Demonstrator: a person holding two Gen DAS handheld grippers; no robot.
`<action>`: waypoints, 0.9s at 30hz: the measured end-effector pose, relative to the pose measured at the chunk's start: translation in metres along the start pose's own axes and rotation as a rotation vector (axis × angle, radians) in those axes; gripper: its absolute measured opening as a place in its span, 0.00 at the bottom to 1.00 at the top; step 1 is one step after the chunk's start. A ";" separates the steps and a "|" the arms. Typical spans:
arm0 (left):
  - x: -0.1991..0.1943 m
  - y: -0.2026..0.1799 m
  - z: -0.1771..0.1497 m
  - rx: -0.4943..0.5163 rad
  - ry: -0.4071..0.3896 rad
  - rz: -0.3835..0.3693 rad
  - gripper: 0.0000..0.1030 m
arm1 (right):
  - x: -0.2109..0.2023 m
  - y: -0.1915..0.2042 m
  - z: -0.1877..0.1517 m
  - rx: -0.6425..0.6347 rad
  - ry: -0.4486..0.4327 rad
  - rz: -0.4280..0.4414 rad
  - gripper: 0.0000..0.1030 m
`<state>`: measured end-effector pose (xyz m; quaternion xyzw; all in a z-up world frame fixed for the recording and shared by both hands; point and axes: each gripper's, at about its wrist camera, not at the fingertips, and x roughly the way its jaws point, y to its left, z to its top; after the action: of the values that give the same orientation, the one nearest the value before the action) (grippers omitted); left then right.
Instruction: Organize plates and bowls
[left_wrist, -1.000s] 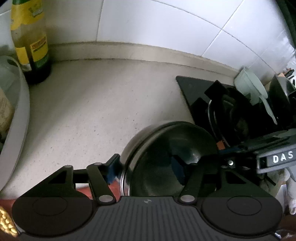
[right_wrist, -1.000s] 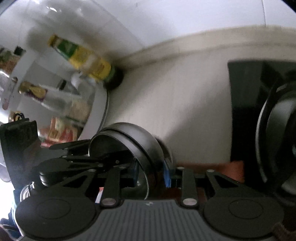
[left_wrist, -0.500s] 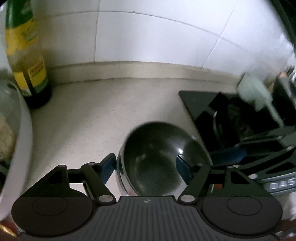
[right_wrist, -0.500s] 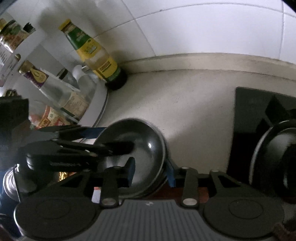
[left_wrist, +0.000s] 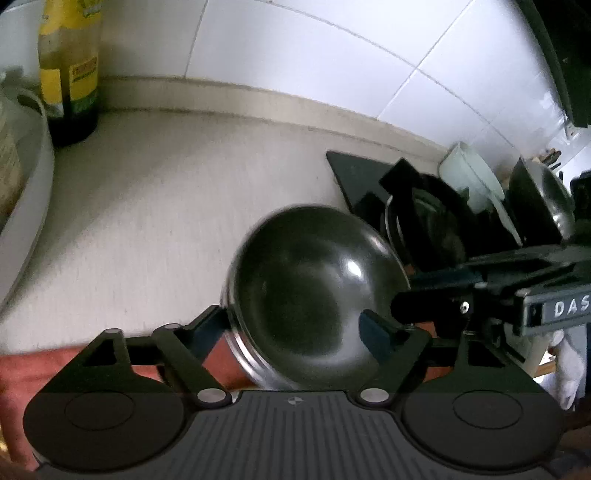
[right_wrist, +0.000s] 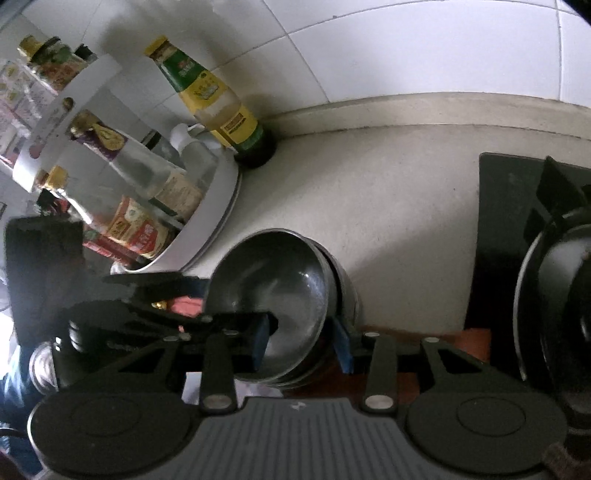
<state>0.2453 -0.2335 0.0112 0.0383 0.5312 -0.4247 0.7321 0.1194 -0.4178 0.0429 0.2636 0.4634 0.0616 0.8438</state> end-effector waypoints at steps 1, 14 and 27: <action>0.001 -0.001 0.000 0.001 0.006 0.002 0.83 | -0.002 0.001 -0.001 0.002 0.002 0.009 0.35; 0.006 0.004 -0.002 0.044 -0.006 -0.051 0.86 | 0.017 0.003 0.004 -0.062 0.022 -0.088 0.35; 0.014 0.034 0.001 -0.006 -0.013 -0.135 0.81 | 0.025 0.000 0.005 -0.076 0.079 -0.063 0.37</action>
<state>0.2698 -0.2206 -0.0129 -0.0025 0.5293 -0.4717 0.7052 0.1376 -0.4105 0.0262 0.2140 0.5016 0.0626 0.8359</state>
